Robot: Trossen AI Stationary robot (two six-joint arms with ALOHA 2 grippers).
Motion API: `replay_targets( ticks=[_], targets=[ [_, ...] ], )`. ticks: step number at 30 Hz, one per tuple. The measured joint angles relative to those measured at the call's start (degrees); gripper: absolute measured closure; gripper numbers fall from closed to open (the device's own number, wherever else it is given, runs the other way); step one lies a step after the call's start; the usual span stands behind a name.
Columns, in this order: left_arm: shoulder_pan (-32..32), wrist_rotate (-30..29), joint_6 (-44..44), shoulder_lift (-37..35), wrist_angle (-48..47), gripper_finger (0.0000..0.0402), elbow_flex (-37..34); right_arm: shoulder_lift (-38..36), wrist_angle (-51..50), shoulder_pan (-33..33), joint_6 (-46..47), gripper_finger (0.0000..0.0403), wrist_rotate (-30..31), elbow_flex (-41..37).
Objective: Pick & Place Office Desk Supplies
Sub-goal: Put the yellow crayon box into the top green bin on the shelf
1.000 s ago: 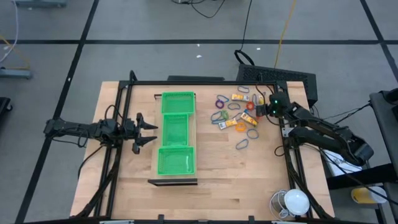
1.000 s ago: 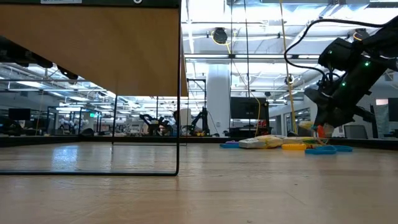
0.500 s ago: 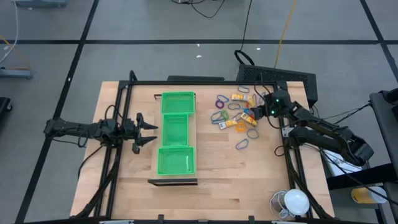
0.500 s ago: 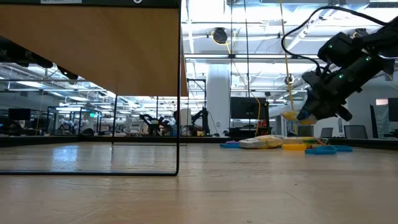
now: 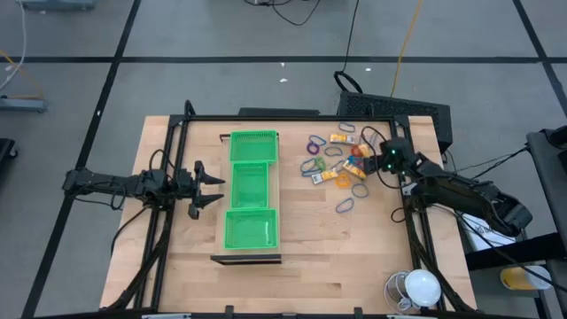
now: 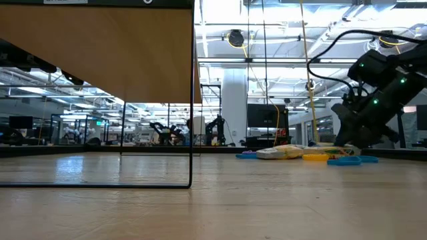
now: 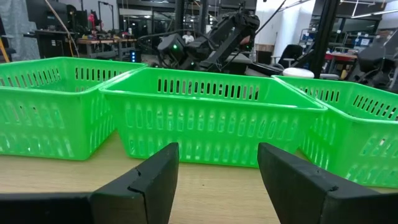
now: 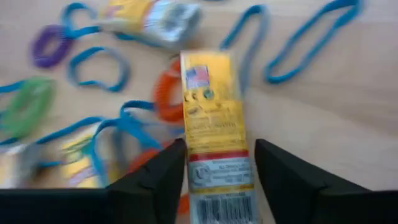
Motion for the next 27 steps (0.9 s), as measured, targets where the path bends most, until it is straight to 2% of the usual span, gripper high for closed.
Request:
replay_targets(
  ticks=[2, 5, 10, 14, 20, 27],
  targets=[
    [0.01, 0.00, -0.01, 0.01, -0.02, 0.0172, 0.00, 0.00, -0.14, 0.00, -0.14, 0.0189, 2.59, -0.55],
    [0.00, 0.00, -0.02, 0.00, -0.02, 0.0172, 0.00, 0.00, -0.51, 0.00, -0.17, 0.0172, 2.92, -1.10],
    [0.02, -0.02, 0.00, 0.00, 0.00, 0.0172, 0.00, -0.03, -4.21, 0.00, -0.83, 0.0172, 3.05, -1.10],
    [0.00, 0.00, -0.01, 0.01, -0.02, 0.0172, 0.00, -0.04, -5.34, 0.00, -2.57, 0.0193, 3.38, -1.08],
    [0.00, 0.00, -0.01, 0.01, -0.02, 0.0172, 0.00, -0.02, -5.22, 0.00, -3.36, 0.0245, 4.39, -1.10],
    [0.02, 0.00, 0.00, 0.00, 0.00, 0.0172, -0.02, 0.06, 2.02, 0.00, -2.75, 0.0294, 3.85, -1.29]
  ],
)
